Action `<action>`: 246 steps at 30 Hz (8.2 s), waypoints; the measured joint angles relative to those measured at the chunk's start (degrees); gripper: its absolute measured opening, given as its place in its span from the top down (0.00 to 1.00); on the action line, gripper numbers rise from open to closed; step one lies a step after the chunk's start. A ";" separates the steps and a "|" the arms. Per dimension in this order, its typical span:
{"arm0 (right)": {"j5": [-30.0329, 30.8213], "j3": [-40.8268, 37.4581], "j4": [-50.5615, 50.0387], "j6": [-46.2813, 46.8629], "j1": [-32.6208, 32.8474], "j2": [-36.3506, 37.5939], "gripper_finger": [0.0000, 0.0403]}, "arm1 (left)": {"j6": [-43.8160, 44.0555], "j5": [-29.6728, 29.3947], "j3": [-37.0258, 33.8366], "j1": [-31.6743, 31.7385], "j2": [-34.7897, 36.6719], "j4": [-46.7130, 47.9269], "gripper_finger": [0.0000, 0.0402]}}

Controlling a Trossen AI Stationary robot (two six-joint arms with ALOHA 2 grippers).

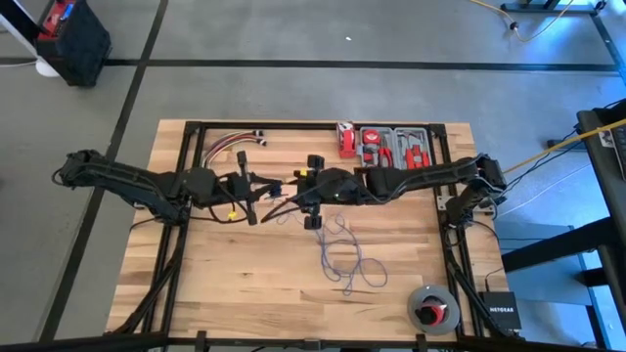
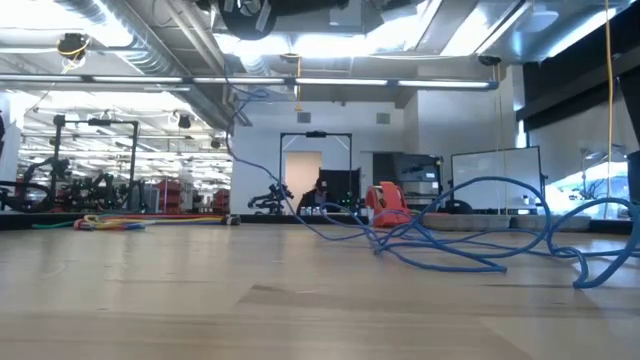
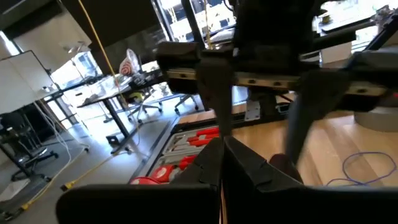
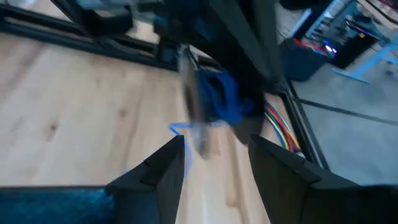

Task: Coil cords
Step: Uncoil the blue wire from the black spool

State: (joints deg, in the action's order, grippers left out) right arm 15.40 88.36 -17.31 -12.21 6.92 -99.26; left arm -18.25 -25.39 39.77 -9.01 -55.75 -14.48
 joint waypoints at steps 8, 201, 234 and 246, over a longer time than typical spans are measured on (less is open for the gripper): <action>-1.10 0.04 3.73 -1.81 0.17 -0.49 0.62 | -0.14 -0.04 0.00 -0.07 0.00 -0.13 0.99; 12.45 -31.30 57.84 0.34 4.98 -5.90 0.63 | 1.34 -11.76 0.07 -3.37 -9.73 -15.96 0.99; 15.93 -31.32 54.85 -3.54 5.96 -5.90 0.63 | 2.65 -11.74 0.07 -3.38 -9.73 -14.71 0.99; 16.26 -31.32 57.73 -7.65 3.68 -5.90 0.63 | 2.75 -11.74 0.07 -3.35 -9.73 -14.78 0.99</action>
State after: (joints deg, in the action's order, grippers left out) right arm 31.66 57.04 40.42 -19.86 10.60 -105.16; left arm -15.50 -37.12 39.83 -12.37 -65.47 -29.26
